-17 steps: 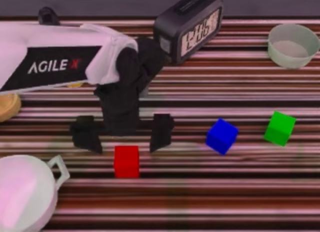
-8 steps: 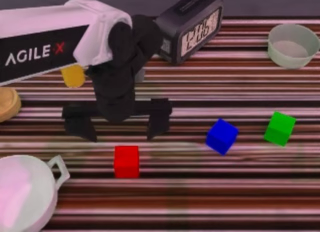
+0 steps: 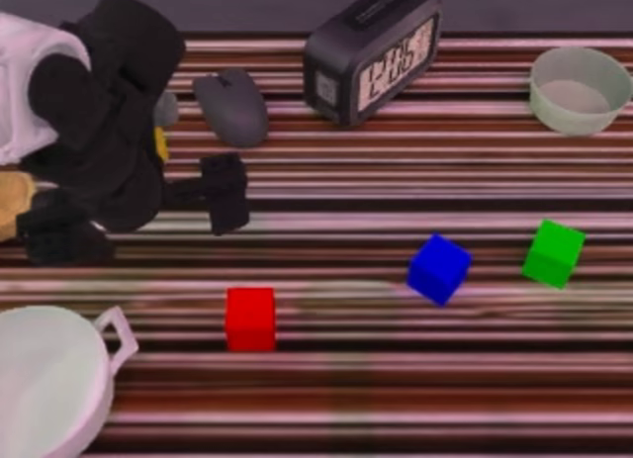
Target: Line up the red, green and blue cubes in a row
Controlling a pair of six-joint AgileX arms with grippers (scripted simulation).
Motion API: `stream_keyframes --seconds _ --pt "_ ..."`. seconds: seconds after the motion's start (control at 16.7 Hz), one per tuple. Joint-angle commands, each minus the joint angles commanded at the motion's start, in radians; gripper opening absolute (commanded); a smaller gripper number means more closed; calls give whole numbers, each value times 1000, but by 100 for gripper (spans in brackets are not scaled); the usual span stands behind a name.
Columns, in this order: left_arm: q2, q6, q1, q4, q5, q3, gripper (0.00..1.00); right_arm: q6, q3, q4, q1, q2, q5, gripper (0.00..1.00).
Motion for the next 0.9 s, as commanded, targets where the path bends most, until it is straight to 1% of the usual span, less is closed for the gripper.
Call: stream_keyframes --seconds 0.24,0.48,0.66,0.9 --pt "-394 68 140 190 -5 -294 100 -159 285 -202 41 396 3 100" --pt "-808 188 270 395 -8 -607 100 -331 584 -426 87 856 8 100" --pt "-1069 299 346 541 -4 -809 100 -449 789 -581 119 1158 11 100" --pt "-1345 445 419 713 9 -1012 100 -576 1024 -742 154 1452 10 100"
